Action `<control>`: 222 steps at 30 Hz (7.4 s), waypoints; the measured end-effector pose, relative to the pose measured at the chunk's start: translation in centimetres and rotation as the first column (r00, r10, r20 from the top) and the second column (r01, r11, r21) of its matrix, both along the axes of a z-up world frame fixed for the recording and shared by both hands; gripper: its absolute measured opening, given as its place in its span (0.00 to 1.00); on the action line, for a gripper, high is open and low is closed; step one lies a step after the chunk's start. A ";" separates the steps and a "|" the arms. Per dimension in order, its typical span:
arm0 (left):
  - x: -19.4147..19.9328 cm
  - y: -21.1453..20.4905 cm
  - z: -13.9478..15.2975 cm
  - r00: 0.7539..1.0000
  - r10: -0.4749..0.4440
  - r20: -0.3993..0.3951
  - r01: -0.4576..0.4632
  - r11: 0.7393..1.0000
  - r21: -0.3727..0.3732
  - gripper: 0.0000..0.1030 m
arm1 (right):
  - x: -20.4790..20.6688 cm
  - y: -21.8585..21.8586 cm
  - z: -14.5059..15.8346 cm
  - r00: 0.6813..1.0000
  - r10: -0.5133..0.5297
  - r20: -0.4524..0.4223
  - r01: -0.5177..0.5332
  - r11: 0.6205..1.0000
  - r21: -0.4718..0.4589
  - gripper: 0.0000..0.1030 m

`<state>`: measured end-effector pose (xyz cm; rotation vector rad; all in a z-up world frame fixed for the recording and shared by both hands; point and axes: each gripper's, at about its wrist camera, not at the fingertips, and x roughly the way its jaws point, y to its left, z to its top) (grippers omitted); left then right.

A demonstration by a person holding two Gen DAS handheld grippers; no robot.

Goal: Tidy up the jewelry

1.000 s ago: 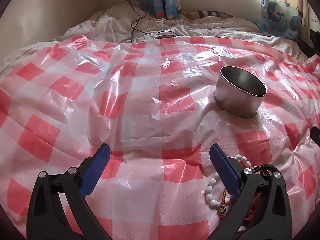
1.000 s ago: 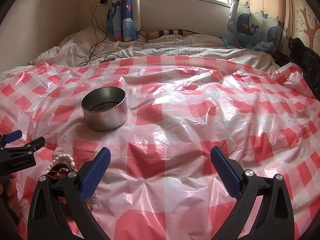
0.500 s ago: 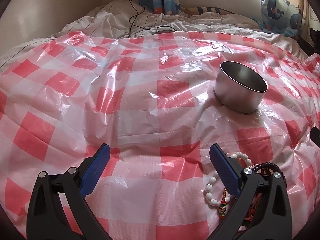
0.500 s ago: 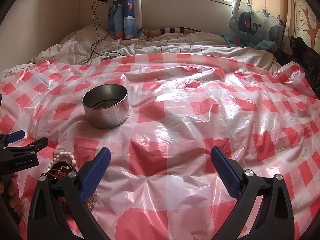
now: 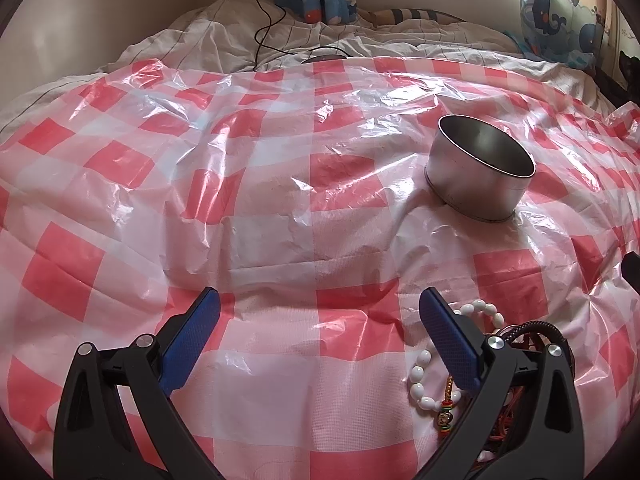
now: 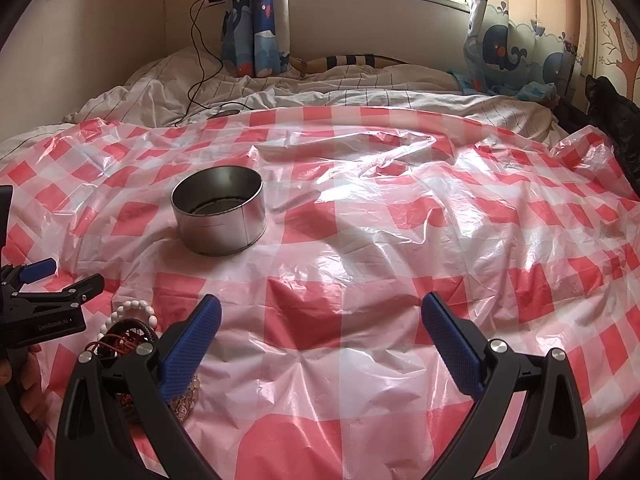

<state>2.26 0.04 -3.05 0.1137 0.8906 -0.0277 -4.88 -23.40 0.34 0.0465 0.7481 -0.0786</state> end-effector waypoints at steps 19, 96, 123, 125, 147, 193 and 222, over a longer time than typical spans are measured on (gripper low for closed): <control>-0.2 -0.4 0.1 1.000 -0.014 -0.002 0.014 1.000 0.003 0.93 | 0.1 0.3 -0.2 1.000 0.021 -0.011 -0.021 1.000 -0.005 0.93; -8.3 -7.7 1.8 0.697 -0.714 0.058 0.716 0.698 -0.017 0.93 | 2.4 -3.6 -3.4 0.977 0.179 -0.119 -0.121 0.915 0.384 0.10; -4.5 -2.5 0.7 0.763 -0.645 -0.044 0.589 0.721 -0.365 0.02 | 2.9 -2.7 -5.5 0.960 0.199 -0.196 -0.114 0.921 0.372 0.17; -4.4 -2.3 1.1 0.758 -0.652 -0.024 0.598 0.709 -0.374 0.02 | 2.8 -2.9 -5.6 0.961 0.199 -0.194 -0.113 0.918 0.379 0.17; 2.3 -2.6 9.2 0.812 -0.530 0.245 0.558 0.581 -0.592 0.02 | 2.0 -5.3 0.6 0.988 0.148 0.046 -0.153 0.885 0.440 0.09; 4.2 3.4 3.4 0.984 -0.178 -0.002 0.161 0.894 -0.419 0.87 | 10.8 2.2 1.5 0.968 0.250 0.022 -0.250 0.951 0.182 0.70; -1.3 3.6 2.3 0.975 -0.220 0.009 0.201 0.871 -0.449 0.87 | -4.4 0.0 1.4 0.968 0.162 0.189 -0.179 0.981 0.077 0.93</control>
